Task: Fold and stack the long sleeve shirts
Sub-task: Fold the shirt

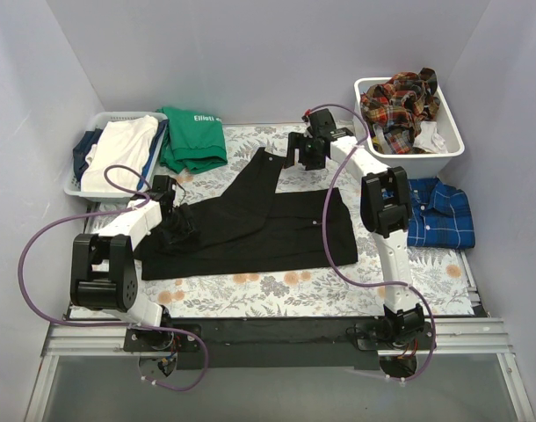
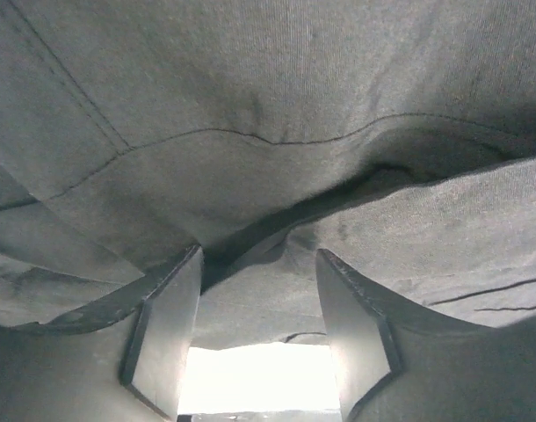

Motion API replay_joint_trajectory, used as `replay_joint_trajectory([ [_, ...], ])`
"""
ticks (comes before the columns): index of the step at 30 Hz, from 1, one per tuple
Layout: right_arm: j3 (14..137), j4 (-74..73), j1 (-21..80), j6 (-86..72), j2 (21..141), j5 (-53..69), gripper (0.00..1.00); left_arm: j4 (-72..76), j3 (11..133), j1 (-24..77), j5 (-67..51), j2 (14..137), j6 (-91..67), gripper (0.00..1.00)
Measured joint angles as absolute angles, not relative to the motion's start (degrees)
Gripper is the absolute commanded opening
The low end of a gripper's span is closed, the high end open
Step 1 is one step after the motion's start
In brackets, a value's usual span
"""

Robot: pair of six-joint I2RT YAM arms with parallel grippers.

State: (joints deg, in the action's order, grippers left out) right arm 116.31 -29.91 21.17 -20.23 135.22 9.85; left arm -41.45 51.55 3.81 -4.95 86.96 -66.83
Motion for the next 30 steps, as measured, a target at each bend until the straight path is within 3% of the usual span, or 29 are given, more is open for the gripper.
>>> replay_joint_trajectory([
  [13, 119.81, -23.16, 22.24, -20.69, 141.25, 15.75, 0.76, -41.78, 51.55, 3.55, -6.83, 87.72, -67.79, 0.5],
  [16, 120.75, -21.45, 23.7, -20.78, 142.45, 17.63, 0.67, -42.0, 51.55, 3.53, -6.87, 87.72, -67.88, 0.48],
  [19, 121.97, -19.79, 25.23, -21.1, 143.9, 19.27, 0.5, -42.06, 51.55, 3.49, -6.87, 87.72, -67.96, 0.47],
  [20, 122.06, -19.44, 25.58, -21.41, 144.24, 19.66, 0.38, -42.11, 51.55, 3.49, -6.87, 87.72, -67.96, 0.45],
  [22, 122.04, -19.16, 26.13, -22.06, 144.53, 19.84, 0.28, -42.26, 51.55, 3.44, -6.87, 87.72, -67.96, 0.36],
  [23, 121.95, -19.44, 26.37, -22.37, 144.64, 19.7, 0.14, -42.35, 51.55, 3.44, -6.9, 87.72, -68.07, 0.32],
  [25, 121.25, -19.18, 26.65, -23.05, 144.7, 19.44, 0.01, -42.5, 51.57, 3.42, -6.9, 87.72, -68.16, 0.19],
  [28, 120.57, -18.96, 26.61, -24.38, 144.68, 19.25, 0.01, -42.7, 51.66, 3.36, -6.87, 87.72, -68.16, 0.04],
  [30, 120.27, -18.74, 26.59, -24.99, 144.46, 19.09, 0.01, -43.16, 52.07, 3.16, -6.83, 87.72, -68.29, 0.0],
])
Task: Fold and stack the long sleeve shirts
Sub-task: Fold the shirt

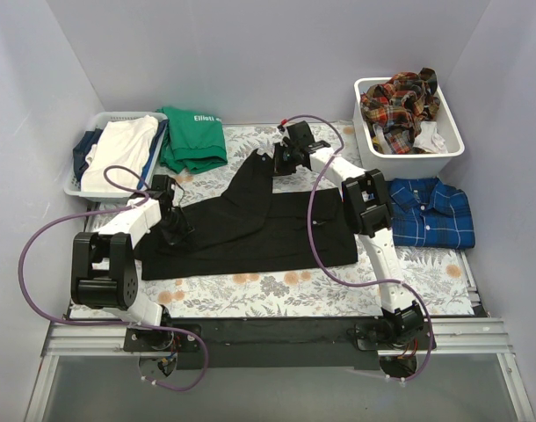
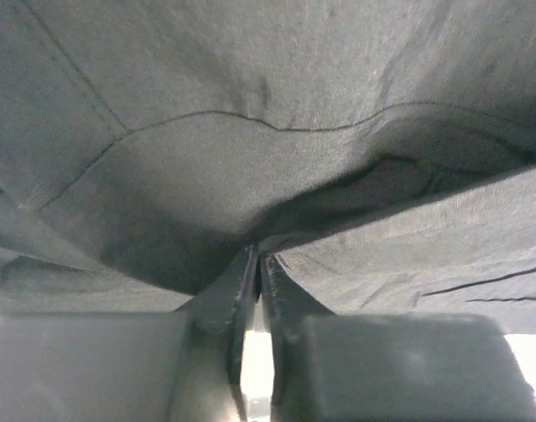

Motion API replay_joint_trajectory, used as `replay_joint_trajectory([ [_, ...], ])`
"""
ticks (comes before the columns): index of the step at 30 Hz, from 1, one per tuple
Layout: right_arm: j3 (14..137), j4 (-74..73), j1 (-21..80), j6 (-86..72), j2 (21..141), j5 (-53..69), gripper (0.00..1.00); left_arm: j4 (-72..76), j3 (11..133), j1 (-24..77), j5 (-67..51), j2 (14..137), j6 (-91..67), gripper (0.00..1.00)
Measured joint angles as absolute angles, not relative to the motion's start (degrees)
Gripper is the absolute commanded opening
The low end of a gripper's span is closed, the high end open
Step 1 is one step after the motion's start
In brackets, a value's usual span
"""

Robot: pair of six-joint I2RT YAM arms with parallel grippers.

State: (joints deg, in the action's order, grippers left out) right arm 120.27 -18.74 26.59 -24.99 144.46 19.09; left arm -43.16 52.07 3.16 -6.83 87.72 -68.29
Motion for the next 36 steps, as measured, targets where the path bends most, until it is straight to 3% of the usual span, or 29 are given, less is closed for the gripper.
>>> replay_joint_trajectory([
  [8, 113.3, -20.91, 26.65, -23.68, 138.21, 12.71, 0.01, -45.04, 57.23, 2.33, -5.91, 87.55, -68.16, 0.0],
  [18, 103.55, -27.03, 26.59, -21.39, 117.93, 4.25, 0.01, -45.95, 58.96, 0.67, -4.89, 86.89, -67.53, 0.0],
  [24, 90.87, -27.7, 26.76, -21.12, 106.52, 1.89, 0.01, -46.35, 58.98, -1.76, -5.21, 86.89, -67.33, 0.0],
  [28, 80.49, -28.34, 26.76, -22.04, 103.5, 1.61, 0.01, -46.65, 58.98, -2.04, -5.48, 86.89, -67.31, 0.06],
  [34, 65.95, -30.0, 27.33, -24.05, 98.78, 1.26, 0.01, -47.7, 58.98, -2.35, -5.37, 86.94, -67.07, 0.25],
  [35, 64.82, -30.24, 27.4, -24.25, 97.54, 1.19, 0.15, -47.77, 58.98, -2.42, -5.37, 86.94, -66.98, 0.36],
  [36, 64.01, -30.24, 27.46, -24.36, 96.16, 1.23, 0.23, -47.81, 58.98, -2.5, -5.32, 86.94, -67.0, 0.4],
])
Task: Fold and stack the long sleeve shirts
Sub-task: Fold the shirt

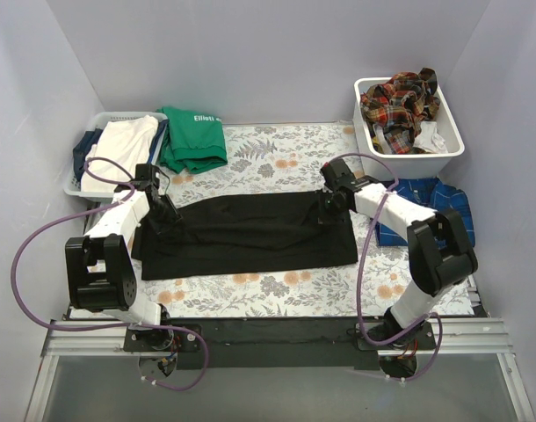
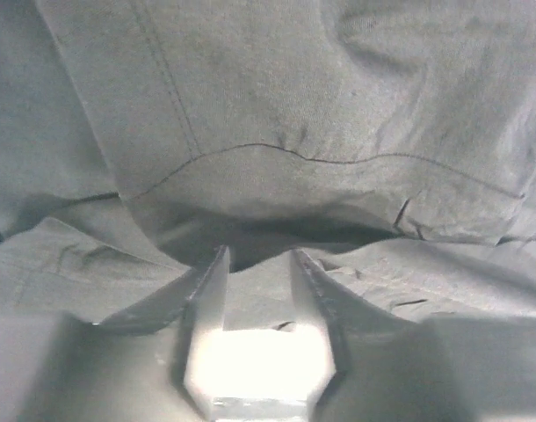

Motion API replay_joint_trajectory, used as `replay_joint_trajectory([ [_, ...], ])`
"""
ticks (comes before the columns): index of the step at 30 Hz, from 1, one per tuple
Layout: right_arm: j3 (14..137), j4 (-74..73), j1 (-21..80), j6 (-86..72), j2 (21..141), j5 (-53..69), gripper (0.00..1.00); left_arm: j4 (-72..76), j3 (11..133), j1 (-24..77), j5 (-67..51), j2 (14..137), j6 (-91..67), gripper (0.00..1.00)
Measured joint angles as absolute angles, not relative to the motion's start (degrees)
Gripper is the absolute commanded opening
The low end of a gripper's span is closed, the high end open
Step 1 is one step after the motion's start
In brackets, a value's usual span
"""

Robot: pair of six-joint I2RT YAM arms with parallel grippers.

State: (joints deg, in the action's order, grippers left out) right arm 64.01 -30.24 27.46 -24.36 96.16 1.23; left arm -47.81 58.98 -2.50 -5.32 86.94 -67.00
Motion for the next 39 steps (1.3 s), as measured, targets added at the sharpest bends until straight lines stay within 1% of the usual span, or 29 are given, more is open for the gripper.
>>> replay_joint_trajectory([
  [1, 63.66, -30.28, 27.53, -24.71, 94.96, 1.3, 0.36, -47.83, 58.98, -2.52, -5.3, 86.94, -66.89, 0.43],
  [3, 63.44, -29.93, 27.79, -25.1, 92.75, 1.5, 0.48, -47.83, 58.98, -2.52, -5.15, 86.94, -66.85, 0.53],
  [5, 63.33, -29.76, 27.99, -25.21, 91.02, 1.54, 0.56, -47.86, 58.98, -2.55, -4.97, 86.94, -66.81, 0.55],
  [6, 63.18, -29.58, 28.14, -25.23, 90.08, 1.58, 0.57, -47.86, 58.98, -2.57, -4.91, 86.94, -66.83, 0.57],
  [10, 62.65, -30.06, 28.4, -25.32, 86.8, 1.63, 0.59, -48.05, 59.22, -2.57, -4.12, 86.94, -66.94, 0.58],
  [12, 61.93, -30.11, 28.53, -25.36, 84.86, 1.17, 0.63, -48.12, 59.75, -2.59, -3.6, 86.94, -66.94, 0.58],
  [13, 61.47, -30.22, 28.6, -25.36, 83.88, 0.49, 0.67, -48.07, 60.01, -2.59, -3.42, 86.94, -66.94, 0.59],
  [14, 61.04, -30.15, 28.62, -25.3, 82.89, -0.32, 0.68, -48.03, 60.25, -2.59, -3.31, 86.94, -66.96, 0.6],
  [15, 60.97, -30.17, 28.62, -25.28, 82.43, -1.28, 0.69, -48.05, 60.49, -2.59, -3.2, 86.94, -67.0, 0.61],
  [16, 61.19, -30.06, 28.62, -25.04, 82.37, -2.28, 0.69, -48.05, 60.62, -2.59, -3.03, 86.94, -67.13, 0.67],
  [17, 61.76, -30.11, 28.62, -24.73, 82.91, -3.07, 0.69, -48.1, 60.75, -2.59, -2.87, 86.94, -67.22, 0.68],
  [19, 63.92, -30.52, 28.51, -24.14, 85.58, -4.03, 0.7, -48.16, 60.84, -2.59, -2.5, 86.94, -67.57, 0.69],
  [23, 70.11, -29.54, 28.47, -23.33, 94.96, -4.25, 0.7, -48.86, 60.86, -3.16, -2.02, 86.94, -68.2, 0.73],
  [27, 73.65, -29.76, 28.23, -23.38, 102.13, -3.22, 0.7, -49.43, 60.82, -4.91, -1.87, 86.89, -68.75, 0.74],
  [32, 76.6, -29.76, 28.18, -23.81, 106.89, -2.7, 0.7, -49.43, 59.81, -7.7, -2.09, 86.83, -68.88, 0.76],
  [33, 76.99, -29.85, 28.14, -23.88, 107.26, -2.66, 0.69, -49.47, 59.4, -8.29, -2.24, 86.78, -68.9, 0.76],
  [34, 77.58, -29.89, 28.1, -23.94, 107.61, -2.57, 0.63, -49.52, 59.11, -8.47, -2.39, 86.78, -68.93, 0.75],
  [35, 78.22, -29.85, 28.05, -24.05, 108.03, -2.57, 0.55, -49.45, 58.81, -9.1, -2.52, 86.78, -68.95, 0.75],
  [36, 79.53, -29.82, 27.9, -24.27, 108.92, -2.39, 0.42, -49.47, 58.54, -9.47, -2.66, 86.78, -68.99, 0.75],
  [37, 80.38, -29.56, 27.79, -24.21, 109.67, -2.33, 0.14, -49.52, 58.46, -9.67, -2.81, 86.78, -69.04, 0.73],
  [38, 81.36, -29.1, 27.66, -24.51, 110.72, -2.33, 0.02, -49.45, 58.41, -9.87, -3.07, 86.8, -69.06, 0.72],
  [39, 82.02, -28.56, 27.46, -24.69, 111.61, -2.28, 0.01, -49.34, 58.41, -9.96, -3.27, 86.8, -69.12, 0.71],
])
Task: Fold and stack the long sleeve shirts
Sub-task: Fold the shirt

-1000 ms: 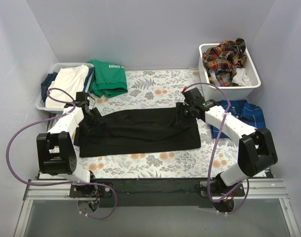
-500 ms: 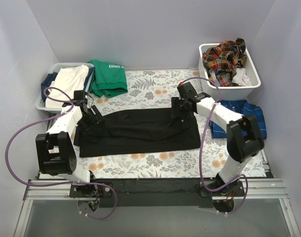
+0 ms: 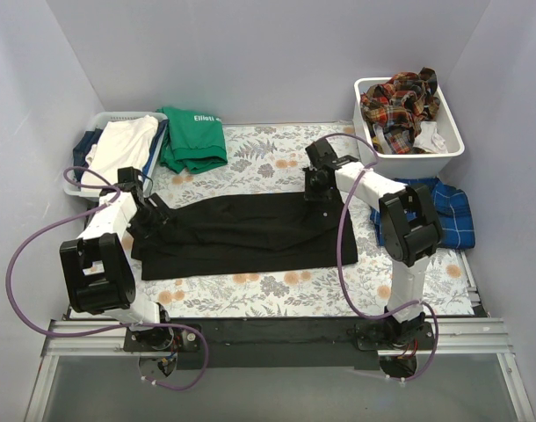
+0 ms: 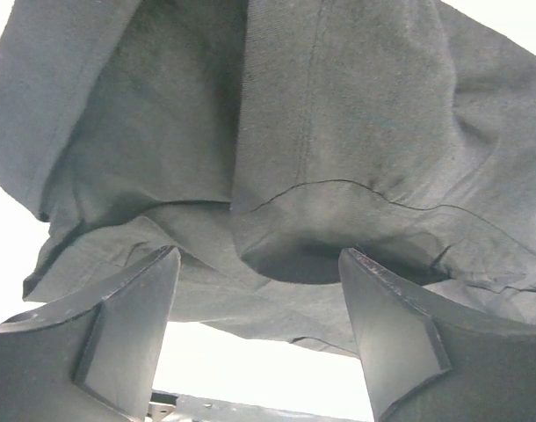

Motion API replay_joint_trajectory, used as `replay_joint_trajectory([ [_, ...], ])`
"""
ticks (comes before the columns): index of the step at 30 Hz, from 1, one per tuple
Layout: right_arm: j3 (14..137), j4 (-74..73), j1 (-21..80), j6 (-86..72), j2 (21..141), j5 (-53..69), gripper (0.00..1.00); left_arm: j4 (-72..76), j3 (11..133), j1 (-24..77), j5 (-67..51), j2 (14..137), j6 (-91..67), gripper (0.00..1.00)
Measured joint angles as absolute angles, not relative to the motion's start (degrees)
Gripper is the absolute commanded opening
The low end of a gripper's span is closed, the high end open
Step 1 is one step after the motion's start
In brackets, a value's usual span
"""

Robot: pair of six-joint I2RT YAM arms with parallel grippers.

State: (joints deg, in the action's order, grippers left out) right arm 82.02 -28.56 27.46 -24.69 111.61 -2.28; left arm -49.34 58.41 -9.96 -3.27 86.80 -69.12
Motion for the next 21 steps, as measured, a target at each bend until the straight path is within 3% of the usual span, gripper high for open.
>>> replay_joint_trajectory([
  [7, 79.61, -26.2, 26.7, -26.85, 110.65, -2.85, 0.01, -48.05, 57.1, -10.41, -5.04, 88.27, -69.49, 0.68],
  [21, 55.75, -9.87, 26.59, -28.51, 81.54, -3.64, 0.01, -46.92, 57.06, -10.83, -5.65, 93.21, -69.97, 0.62],
])
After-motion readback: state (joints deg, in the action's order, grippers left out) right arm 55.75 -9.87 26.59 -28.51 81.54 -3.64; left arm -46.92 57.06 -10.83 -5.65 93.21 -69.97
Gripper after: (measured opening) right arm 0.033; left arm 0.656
